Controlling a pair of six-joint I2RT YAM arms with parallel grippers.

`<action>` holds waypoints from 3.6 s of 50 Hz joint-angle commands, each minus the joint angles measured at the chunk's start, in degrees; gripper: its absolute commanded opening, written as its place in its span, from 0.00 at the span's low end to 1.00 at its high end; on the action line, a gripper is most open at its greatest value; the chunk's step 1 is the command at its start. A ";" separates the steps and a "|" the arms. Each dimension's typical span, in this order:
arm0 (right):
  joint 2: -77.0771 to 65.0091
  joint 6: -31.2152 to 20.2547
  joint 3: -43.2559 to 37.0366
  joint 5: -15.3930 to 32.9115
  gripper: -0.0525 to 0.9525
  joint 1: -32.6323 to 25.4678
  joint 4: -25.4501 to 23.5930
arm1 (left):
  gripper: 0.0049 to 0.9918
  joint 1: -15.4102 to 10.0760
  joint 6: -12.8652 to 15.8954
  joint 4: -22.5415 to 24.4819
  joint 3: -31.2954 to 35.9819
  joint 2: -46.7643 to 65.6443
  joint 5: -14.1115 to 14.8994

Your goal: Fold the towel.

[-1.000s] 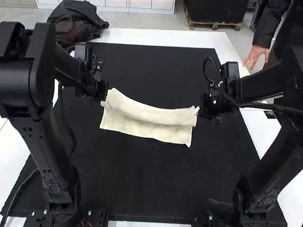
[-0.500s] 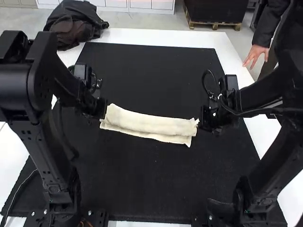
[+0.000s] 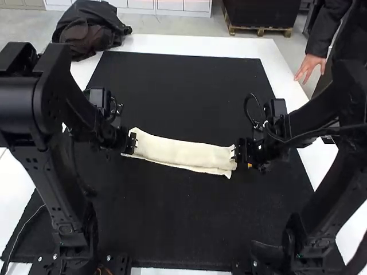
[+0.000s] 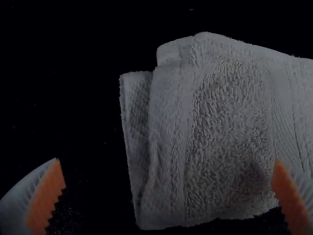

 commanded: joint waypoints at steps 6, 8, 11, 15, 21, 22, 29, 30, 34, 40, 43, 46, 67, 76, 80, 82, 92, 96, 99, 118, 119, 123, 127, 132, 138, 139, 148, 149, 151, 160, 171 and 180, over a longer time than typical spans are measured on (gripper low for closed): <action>-1.37 -0.49 1.12 0.85 0.94 -0.60 -1.21 | 0.98 0.63 -1.95 0.97 0.32 -4.36 -0.37; -1.55 -0.32 1.47 0.76 0.94 -0.51 -1.39 | 0.98 0.54 -2.56 1.67 0.32 -5.24 -0.20; -1.81 0.04 1.91 0.76 0.94 -0.16 -1.65 | 0.98 0.54 -3.53 2.37 0.41 -6.56 -0.20; -1.90 0.56 2.35 0.76 0.94 0.54 -1.83 | 0.98 0.54 -3.79 3.08 0.41 -8.49 -0.20; -1.81 1.62 2.97 0.68 0.94 1.77 -1.83 | 0.98 0.54 -3.88 2.90 0.50 -10.25 -0.20; -1.90 1.79 3.05 0.68 0.94 1.95 -1.83 | 0.98 0.54 -3.88 2.81 0.50 -10.34 -0.20; -1.55 3.11 3.14 0.68 0.94 4.23 -1.30 | 0.98 0.54 -3.88 1.85 0.50 -10.51 -0.20; -1.46 3.38 3.05 0.68 0.94 4.59 -1.12 | 0.98 0.54 -3.88 1.76 0.50 -10.60 -0.20; -0.85 4.61 3.23 0.85 0.94 6.08 0.19 | 0.98 0.63 -3.88 1.23 0.50 -10.77 -0.20; 0.65 5.31 3.84 1.03 0.94 7.57 1.34 | 0.98 0.63 -3.88 0.70 0.67 -11.48 -0.20; 1.53 5.66 4.20 1.20 0.94 8.01 1.69 | 0.98 0.63 -3.88 0.62 0.76 -11.83 -0.20; 2.14 5.84 4.55 1.82 0.94 8.19 1.95 | 0.98 0.63 -3.88 0.53 0.76 -12.18 -0.20; 5.48 5.75 4.81 2.61 0.94 8.19 4.15 | 0.98 0.54 -3.88 -0.09 0.67 -13.41 -0.20; 7.59 5.66 5.51 2.52 0.94 8.19 5.56 | 0.98 0.63 -3.88 -0.09 0.67 -13.50 -0.20; 9.00 5.66 5.69 2.26 0.94 8.19 6.35 | 0.98 0.54 -3.88 -0.35 0.67 -13.50 -0.20; 9.88 5.66 5.69 2.00 0.94 8.37 6.70 | 0.98 0.63 -3.88 -0.44 0.58 -13.50 -0.20; 14.27 5.49 5.60 -3.54 0.18 10.12 7.40 | 0.98 0.54 -3.88 -1.14 0.58 -13.59 -0.20; 14.97 5.57 5.51 -3.54 0.03 10.21 8.10 | 0.98 0.63 -3.88 -1.58 0.58 -13.94 -0.20; 15.15 5.49 5.51 -3.54 0.03 10.03 8.10 | 0.98 0.54 -3.88 -1.67 0.58 -14.47 -0.20; 10.23 5.75 7.89 -4.95 0.03 9.60 2.83 | 0.98 0.63 -5.29 -1.67 0.67 -15.26 -0.20; 9.61 5.84 8.06 -4.95 0.03 9.60 2.48 | 0.98 0.63 -5.29 -1.67 0.58 -15.26 -0.20; 7.50 6.36 8.94 -4.95 0.03 9.68 1.25 | 0.98 0.54 -5.37 -1.67 0.50 -15.35 -0.20; 5.75 6.63 9.73 -4.95 0.03 9.60 0.11 | 0.98 0.54 -5.37 -1.93 0.41 -15.26 -0.20; 3.72 6.63 11.05 -5.21 0.03 9.68 -1.83 | 0.98 0.63 -5.46 -2.11 0.41 -15.35 -0.29; 0.82 6.72 13.16 -5.74 0.03 9.68 -4.29 | 0.98 0.54 -5.46 -2.46 0.32 -15.35 -0.37; 0.30 6.80 13.42 -5.83 0.03 9.60 -4.46 | 0.98 0.54 -5.46 -2.55 0.32 -15.35 -0.37; -2.60 7.59 16.15 -6.62 0.03 9.77 -6.31 | 0.98 0.63 -6.25 -2.64 0.32 -15.96 -0.46; -2.78 7.68 16.41 -6.71 0.03 9.95 -6.57 | 0.98 0.54 -6.34 -2.64 0.32 -16.05 -0.46; -3.04 7.95 17.12 -7.32 0.03 10.03 -7.28 | 0.98 0.63 -6.52 -2.64 0.32 -16.22 -0.55; -3.13 9.88 18.79 -9.25 0.03 11.00 -8.24 | 0.98 0.63 -6.69 -2.37 0.14 -17.10 -1.52; -2.87 12.25 19.93 -9.61 0.03 15.13 -7.54 | 0.98 0.54 -6.78 -1.05 -0.12 -17.28 -4.42; -1.37 14.80 21.07 -9.61 0.03 18.65 -4.11 | 0.98 0.54 -8.28 -0.53 -0.03 -17.28 -6.09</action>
